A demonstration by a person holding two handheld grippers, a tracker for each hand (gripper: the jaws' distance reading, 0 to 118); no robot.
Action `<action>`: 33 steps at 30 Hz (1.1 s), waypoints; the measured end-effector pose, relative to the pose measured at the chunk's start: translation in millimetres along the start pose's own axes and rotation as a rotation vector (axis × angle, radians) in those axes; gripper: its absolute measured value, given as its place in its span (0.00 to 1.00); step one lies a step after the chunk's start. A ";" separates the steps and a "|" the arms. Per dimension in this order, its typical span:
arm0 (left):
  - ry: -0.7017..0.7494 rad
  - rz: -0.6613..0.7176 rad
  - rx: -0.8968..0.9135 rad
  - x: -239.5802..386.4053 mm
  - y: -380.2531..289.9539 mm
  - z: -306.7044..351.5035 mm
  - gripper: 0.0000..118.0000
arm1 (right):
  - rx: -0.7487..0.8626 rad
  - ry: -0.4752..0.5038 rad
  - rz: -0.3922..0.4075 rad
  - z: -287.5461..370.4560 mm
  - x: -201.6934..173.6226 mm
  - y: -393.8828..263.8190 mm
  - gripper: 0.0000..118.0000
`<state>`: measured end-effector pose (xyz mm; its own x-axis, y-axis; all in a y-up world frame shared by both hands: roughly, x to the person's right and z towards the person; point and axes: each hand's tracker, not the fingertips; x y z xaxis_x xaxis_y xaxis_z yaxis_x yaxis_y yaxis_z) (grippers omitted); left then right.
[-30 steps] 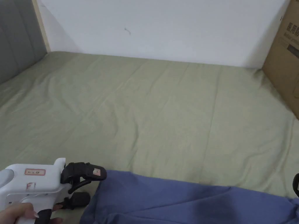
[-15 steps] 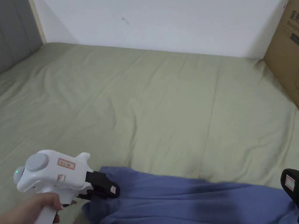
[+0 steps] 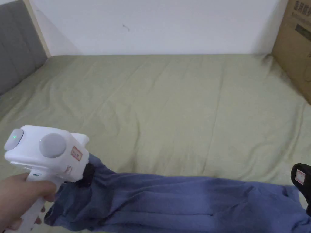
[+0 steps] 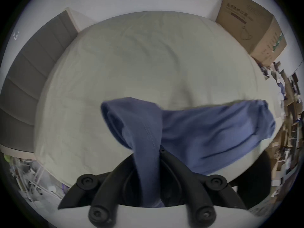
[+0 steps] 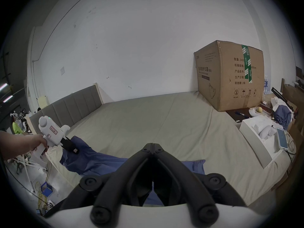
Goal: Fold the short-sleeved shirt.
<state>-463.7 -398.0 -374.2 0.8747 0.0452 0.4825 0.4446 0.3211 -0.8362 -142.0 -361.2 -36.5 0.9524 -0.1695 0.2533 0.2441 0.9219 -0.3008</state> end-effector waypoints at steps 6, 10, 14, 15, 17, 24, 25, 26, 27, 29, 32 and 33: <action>-0.268 -0.029 -0.091 119.4 28.1 -13.6 0.03 | 0.010 -0.008 -0.018 17.9 12.2 -1.1 0.00; -0.410 -0.059 -0.160 188.4 41.1 -42.1 0.43 | 0.012 -0.026 -0.034 25.1 20.5 -3.6 0.00; -0.437 -0.038 -0.138 205.7 42.8 -48.2 0.99 | 0.004 -0.036 -0.058 28.9 27.2 -4.0 0.00; -0.413 -0.046 -0.093 202.0 44.0 -45.7 0.99 | 0.003 -0.038 -0.063 29.8 28.7 -4.4 0.00; -0.371 -0.052 -0.089 190.7 43.9 -42.8 0.99 | 0.003 -0.039 -0.067 30.1 31.0 -5.9 0.00; -0.408 0.053 -0.068 114.5 17.1 -38.7 0.08 | -0.020 -0.024 -0.089 20.8 34.3 -11.4 0.00; -0.407 0.068 -0.056 111.1 10.7 -41.0 0.00 | -0.022 -0.020 -0.094 19.9 34.0 -12.2 0.00; -0.413 0.064 -0.052 112.1 5.4 -40.8 0.00 | -0.024 -0.018 -0.096 19.6 33.8 -12.6 0.00; -0.454 0.065 -0.059 115.0 2.6 -45.9 0.00 | -0.027 -0.015 -0.097 19.2 33.5 -13.0 0.00; -0.515 0.062 -0.077 127.4 -3.5 -55.9 0.00 | -0.034 -0.013 -0.091 18.2 32.3 -13.2 0.00; -0.539 0.021 -0.096 155.9 -2.5 -74.7 0.00 | -0.043 -0.015 -0.073 17.7 31.8 -12.9 0.00; -0.530 0.013 -0.114 165.9 -1.8 -82.7 0.00 | -0.045 -0.018 -0.067 17.6 31.9 -12.6 0.00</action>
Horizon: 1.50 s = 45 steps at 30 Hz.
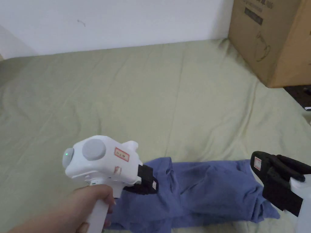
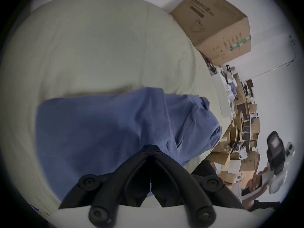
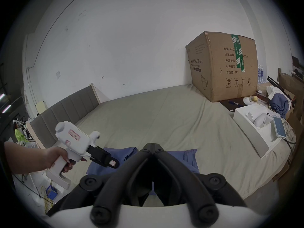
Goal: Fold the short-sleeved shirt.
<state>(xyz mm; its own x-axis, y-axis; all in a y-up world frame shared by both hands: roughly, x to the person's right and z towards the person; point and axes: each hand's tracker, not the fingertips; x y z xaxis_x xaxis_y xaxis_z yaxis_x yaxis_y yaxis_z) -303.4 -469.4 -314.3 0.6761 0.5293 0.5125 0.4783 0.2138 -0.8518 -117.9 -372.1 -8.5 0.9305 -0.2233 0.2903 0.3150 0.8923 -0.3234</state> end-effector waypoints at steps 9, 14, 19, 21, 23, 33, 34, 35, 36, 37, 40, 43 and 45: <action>-0.132 0.008 -0.036 24.0 7.3 -37.0 0.00 | -0.014 -0.007 -0.024 -3.3 6.0 2.5 0.00; -0.419 0.087 0.150 7.6 4.1 15.3 0.00 | -0.013 0.006 -0.050 -5.8 7.1 6.5 0.00; -0.319 -0.002 0.261 -54.4 3.5 88.0 0.00 | -0.013 0.003 -0.040 -6.9 3.0 11.9 0.00; -0.299 0.045 0.216 -88.0 1.1 102.5 0.00 | -0.016 0.007 -0.041 -9.0 0.0 12.6 0.00; -0.409 0.119 0.138 -126.6 -6.6 106.7 0.07 | -0.025 0.017 -0.051 -12.0 -2.9 13.5 0.00; -0.492 0.336 0.146 -200.0 -33.3 63.6 1.00 | -0.079 0.037 -0.010 -24.6 -25.0 15.4 0.00; -0.559 0.335 0.141 -196.7 -30.7 58.4 1.00 | -0.084 0.037 -0.009 -26.2 -26.0 15.2 0.00; -0.624 0.354 0.122 -193.0 -28.6 50.1 1.00 | -0.089 0.037 -0.011 -27.8 -26.7 14.8 0.00; -0.682 0.379 0.096 -185.8 -27.0 37.3 1.00 | -0.096 0.038 -0.017 -29.8 -27.6 13.8 0.00; -0.683 0.377 0.085 -179.3 -27.2 29.0 1.00 | -0.102 0.039 -0.023 -31.4 -28.2 12.9 0.00; -0.646 0.293 0.104 -154.5 -23.0 15.6 1.00 | -0.120 0.034 -0.037 -34.3 -29.8 9.8 0.00; -0.560 0.269 0.126 -165.1 -17.2 14.8 0.41 | -0.126 0.038 -0.040 -32.9 -30.3 8.9 0.00; -0.326 0.257 0.112 -162.7 -20.4 6.4 0.11 | -0.126 0.037 -0.032 -30.9 -31.8 8.4 0.00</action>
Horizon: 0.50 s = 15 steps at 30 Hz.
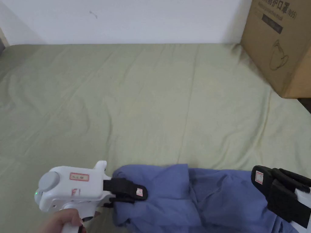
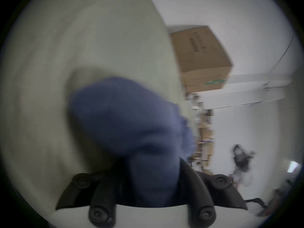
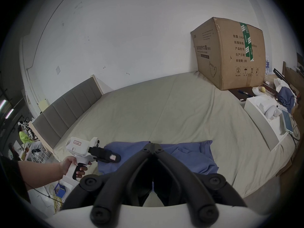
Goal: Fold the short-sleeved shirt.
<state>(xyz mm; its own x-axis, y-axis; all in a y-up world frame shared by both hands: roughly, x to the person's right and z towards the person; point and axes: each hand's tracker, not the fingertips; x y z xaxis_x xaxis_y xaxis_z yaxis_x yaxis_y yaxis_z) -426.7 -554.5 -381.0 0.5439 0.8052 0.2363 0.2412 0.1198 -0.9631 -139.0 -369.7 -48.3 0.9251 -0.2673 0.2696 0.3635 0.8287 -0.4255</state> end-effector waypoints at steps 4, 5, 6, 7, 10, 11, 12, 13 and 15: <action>0.044 -0.058 0.021 21.3 -5.5 12.9 0.11 | 0.003 -0.001 0.010 1.3 0.4 0.7 0.00; 0.128 -0.107 0.028 35.3 -9.5 16.8 0.11 | 0.007 0.005 0.006 1.7 1.0 1.4 0.00; 0.183 -0.134 0.026 44.2 -10.6 23.0 0.11 | 0.009 0.011 0.002 1.5 1.8 2.3 0.00; 0.240 -0.172 0.033 53.2 -12.0 31.8 0.11 | 0.011 0.015 0.001 1.1 2.5 2.8 0.00; 0.500 -0.275 0.058 79.8 -10.3 63.6 0.11 | 0.027 0.025 -0.004 -0.3 5.4 3.9 0.00; 0.612 -0.307 0.055 86.9 -10.6 69.7 0.11 | 0.032 0.029 -0.012 -0.2 6.4 4.6 0.00; 0.799 -0.356 0.043 92.8 -8.4 77.6 0.11 | 0.037 0.037 -0.027 0.2 8.2 5.3 0.00; 0.971 -0.411 0.024 97.7 -11.0 77.7 0.11 | 0.040 0.045 -0.040 0.9 10.5 5.7 0.00; 1.166 -0.572 0.034 103.5 -22.0 72.4 0.11 | 0.042 0.065 -0.061 2.5 15.4 5.9 0.00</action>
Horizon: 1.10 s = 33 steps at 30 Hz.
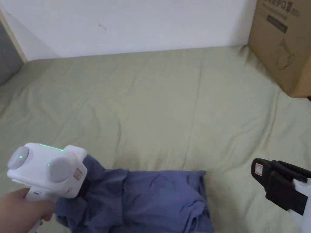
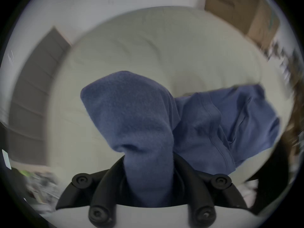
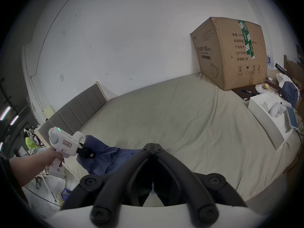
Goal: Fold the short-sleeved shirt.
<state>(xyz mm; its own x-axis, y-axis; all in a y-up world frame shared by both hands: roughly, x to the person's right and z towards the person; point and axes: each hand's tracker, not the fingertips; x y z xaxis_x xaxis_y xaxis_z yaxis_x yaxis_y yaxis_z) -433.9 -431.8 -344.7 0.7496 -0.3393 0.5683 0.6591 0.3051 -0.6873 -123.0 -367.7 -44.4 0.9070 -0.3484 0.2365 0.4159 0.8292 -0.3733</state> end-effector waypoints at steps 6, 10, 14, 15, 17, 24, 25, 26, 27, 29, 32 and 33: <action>-0.244 0.062 -0.031 53.5 24.9 12.7 0.11 | 0.019 -0.003 -0.026 11.2 15.1 -1.3 0.00; -0.495 0.136 -0.074 110.1 54.3 13.9 0.11 | 0.026 -0.016 -0.040 21.7 25.6 -0.2 0.00; -0.725 0.238 -0.090 148.3 79.1 11.9 0.52 | 0.028 -0.013 -0.057 29.0 37.1 0.9 0.00; -0.793 0.256 -0.105 152.6 83.8 7.8 0.78 | 0.031 -0.017 -0.064 30.3 38.7 0.5 0.00; -0.898 0.306 -0.165 152.7 86.0 -1.2 1.00 | 0.036 -0.021 -0.074 32.2 41.0 0.2 0.00; -0.795 0.398 -0.014 99.9 70.7 30.5 0.98 | 0.052 -0.019 -0.075 36.9 44.5 1.3 0.00; -0.756 0.372 -0.024 95.8 66.6 32.2 0.98 | 0.054 -0.018 -0.076 36.4 44.9 1.4 0.00; -0.720 0.352 -0.029 92.6 64.0 35.2 0.98 | 0.054 -0.019 -0.077 35.9 45.3 1.7 0.00; -0.690 0.326 -0.026 94.6 60.5 36.6 0.96 | 0.051 -0.020 -0.079 34.8 46.2 2.0 0.00; -0.644 0.283 0.023 100.4 56.9 36.0 0.69 | 0.049 -0.018 -0.086 32.9 47.7 1.2 0.00; -0.512 0.219 0.021 123.1 60.2 30.0 0.00 | 0.044 -0.021 -0.089 33.0 48.2 1.0 0.00; -0.490 0.194 0.027 132.5 62.3 24.9 0.00 | 0.042 -0.021 -0.089 33.3 48.3 1.0 0.00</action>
<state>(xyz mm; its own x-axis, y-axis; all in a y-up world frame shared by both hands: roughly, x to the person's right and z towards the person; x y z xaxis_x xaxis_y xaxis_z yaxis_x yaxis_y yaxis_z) -292.1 -435.6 -300.9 0.7939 0.1796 0.5809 0.5019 0.3458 -0.7928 -80.9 -369.1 -3.5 0.8650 -0.4123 0.2860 0.4909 0.8133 -0.3123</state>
